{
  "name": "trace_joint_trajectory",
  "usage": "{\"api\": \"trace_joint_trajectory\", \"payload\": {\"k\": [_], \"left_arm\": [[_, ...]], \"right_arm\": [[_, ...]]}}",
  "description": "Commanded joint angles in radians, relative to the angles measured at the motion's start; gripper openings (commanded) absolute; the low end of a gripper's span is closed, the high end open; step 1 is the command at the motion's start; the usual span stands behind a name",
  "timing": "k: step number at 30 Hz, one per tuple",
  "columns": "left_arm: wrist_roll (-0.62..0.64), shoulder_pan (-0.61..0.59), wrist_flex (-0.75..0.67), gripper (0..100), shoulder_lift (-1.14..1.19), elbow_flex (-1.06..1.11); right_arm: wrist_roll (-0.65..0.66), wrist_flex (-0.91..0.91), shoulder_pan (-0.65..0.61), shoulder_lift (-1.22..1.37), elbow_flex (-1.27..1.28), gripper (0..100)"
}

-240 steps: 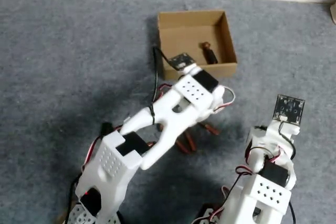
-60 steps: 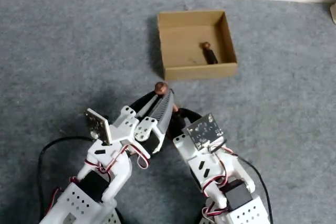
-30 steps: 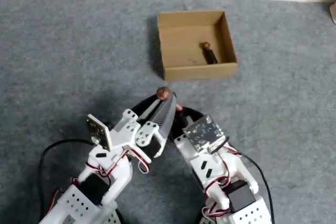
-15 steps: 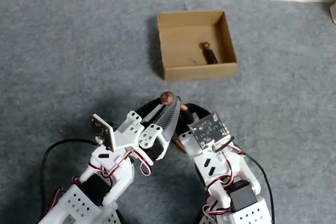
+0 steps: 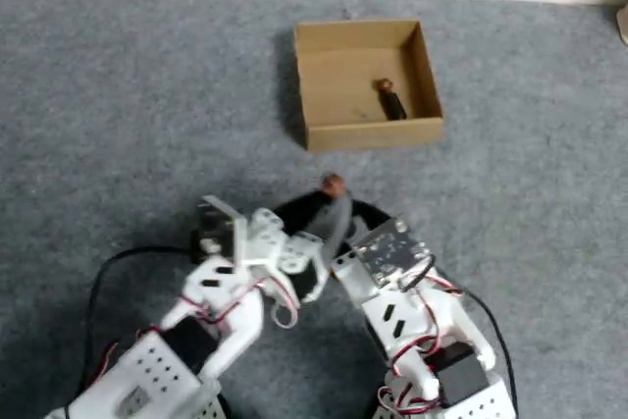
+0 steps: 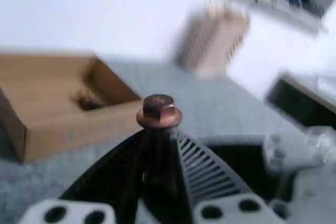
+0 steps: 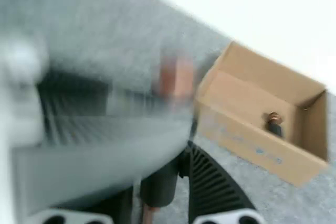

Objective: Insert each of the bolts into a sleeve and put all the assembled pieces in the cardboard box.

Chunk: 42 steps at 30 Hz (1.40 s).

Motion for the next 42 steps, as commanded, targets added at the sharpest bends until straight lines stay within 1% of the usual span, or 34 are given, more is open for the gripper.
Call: {"api": "trace_joint_trajectory", "payload": {"k": [1, 3, 5, 8, 10, 11, 13, 14, 17, 18, 20, 23, 25, 27, 33, 37, 40, 42], "left_arm": [[0.0, -0.021, 0.002, 1, 0.302, -0.159], [0.0, -0.021, 0.0, 1, 0.423, -0.206], [0.0, -0.021, 0.0, 1, 0.478, -0.236], [-0.005, -0.019, 0.0, 1, 0.487, -0.243], [-0.008, -0.021, 0.0, 1, 0.487, -0.259], [-0.018, -0.021, 0.006, 1, 0.489, -0.272], [-0.084, -0.015, 0.008, 1, 0.49, -0.289], [-0.107, -0.015, 0.008, 3, 0.493, -0.292], [-0.117, -0.021, 0.017, 8, 0.489, -0.297], [-0.118, -0.021, 0.038, 9, 0.489, -0.311], [-0.138, -0.019, 0.135, 9, 0.489, -0.363], [-0.252, -0.021, 0.301, 14, 0.489, -0.443], [-0.315, -0.033, 0.37, 19, 0.492, -0.473], [-0.333, -0.051, 0.402, 21, 0.495, -0.49], [-0.336, -0.059, 0.41, 21, 0.495, -0.498], [-0.333, -0.094, 0.4, 20, 0.496, -0.501], [-0.331, -0.064, 0.399, 17, 0.496, -0.501], [-0.338, -0.058, 0.399, 17, 0.498, -0.498]], "right_arm": [[-0.003, -0.008, -0.016, -0.016, -0.091, 0.5], [-0.002, -0.012, -0.01, -0.016, -0.091, 0.5], [-0.005, -0.013, 0.024, -0.016, -0.093, 0.5], [-0.006, -0.045, 0.077, -0.016, -0.09, 0.5], [-0.006, -0.05, 0.091, -0.016, -0.087, 0.5], [-0.006, -0.05, 0.091, -0.016, -0.076, 0.5], [-0.006, -0.053, 0.088, -0.016, -0.064, 0.5], [-0.006, -0.053, 0.088, -0.016, -0.059, 0.5], [-0.006, -0.054, 0.088, -0.016, -0.058, 0.5], [-0.006, -0.053, 0.09, -0.016, -0.056, 0.5], [-0.006, -0.05, 0.09, -0.016, -0.054, 0.5], [-0.003, -0.053, 0.091, -0.016, -0.025, 0.5], [-0.002, -0.054, 0.091, -0.016, -0.013, 0.5], [-0.002, -0.054, 0.091, -0.016, -0.015, 0.5], [-0.003, -0.053, 0.093, -0.016, -0.01, 0.5], [0.0, -0.064, 0.088, -0.016, 0.033, 0.5], [-0.002, -0.097, 0.088, -0.016, 0.062, 0.5], [-0.003, -0.113, 0.091, -0.016, 0.073, 0.5]]}}
